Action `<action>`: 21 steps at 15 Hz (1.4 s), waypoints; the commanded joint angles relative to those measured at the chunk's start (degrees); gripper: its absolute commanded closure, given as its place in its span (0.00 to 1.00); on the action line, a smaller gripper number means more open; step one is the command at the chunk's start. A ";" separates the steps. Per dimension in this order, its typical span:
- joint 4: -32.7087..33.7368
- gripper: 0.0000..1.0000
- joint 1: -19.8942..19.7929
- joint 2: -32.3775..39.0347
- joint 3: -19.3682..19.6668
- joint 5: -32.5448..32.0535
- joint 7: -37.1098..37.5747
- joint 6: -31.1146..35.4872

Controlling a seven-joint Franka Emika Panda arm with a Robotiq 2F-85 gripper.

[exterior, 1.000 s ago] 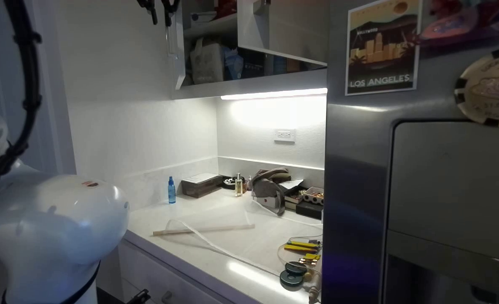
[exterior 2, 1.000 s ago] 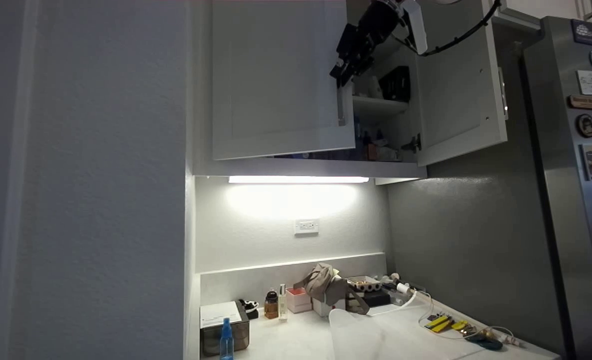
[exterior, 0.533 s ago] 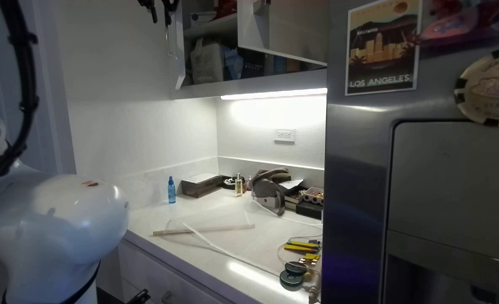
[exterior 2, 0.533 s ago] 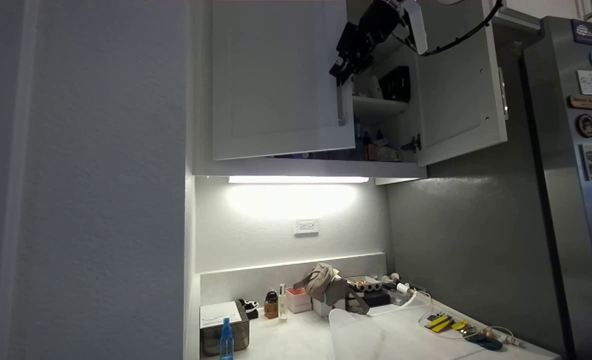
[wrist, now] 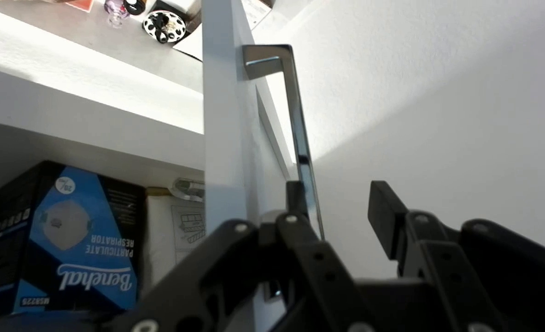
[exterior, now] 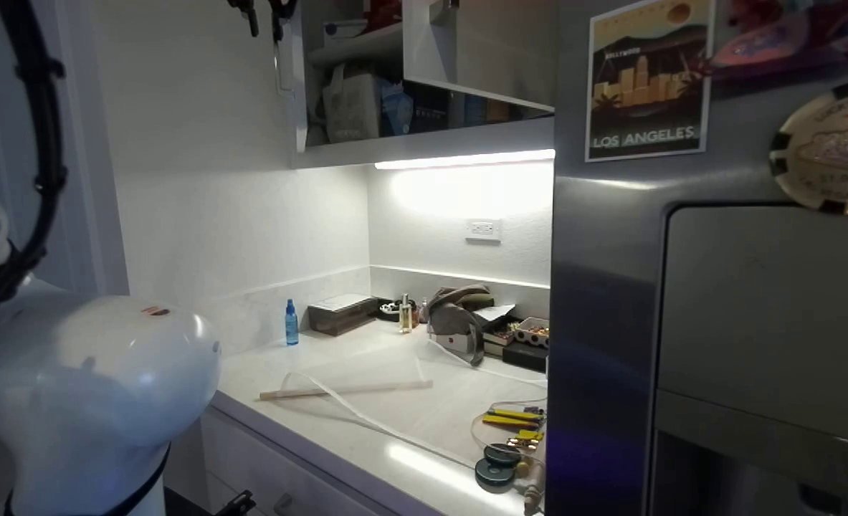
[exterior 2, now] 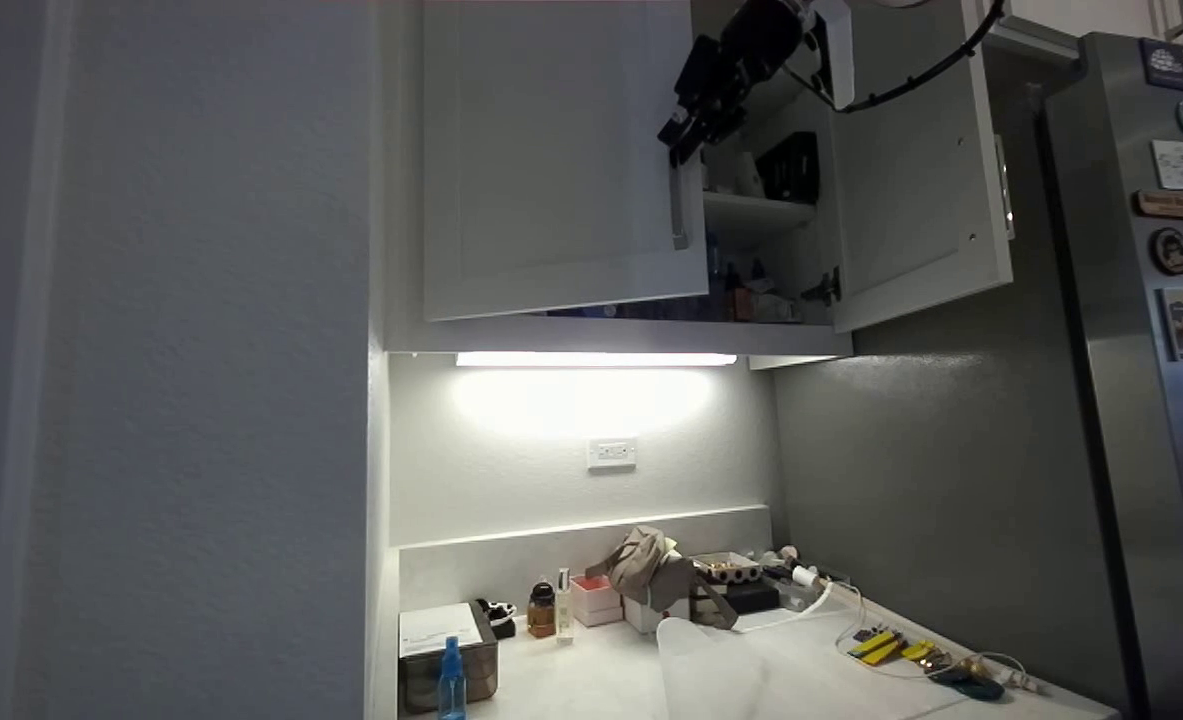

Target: Open the top right and left cupboard doors

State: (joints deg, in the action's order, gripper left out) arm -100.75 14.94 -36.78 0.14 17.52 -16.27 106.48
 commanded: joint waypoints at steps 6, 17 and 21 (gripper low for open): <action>0.47 0.84 -0.41 2.34 -2.35 1.12 -0.69 10.40; -0.23 0.84 2.54 2.00 -0.91 3.06 -3.49 8.40; 0.81 0.84 4.76 1.83 0.23 4.60 -5.75 2.53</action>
State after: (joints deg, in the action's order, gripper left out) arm -103.31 15.87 -38.53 0.71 18.36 -18.13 109.62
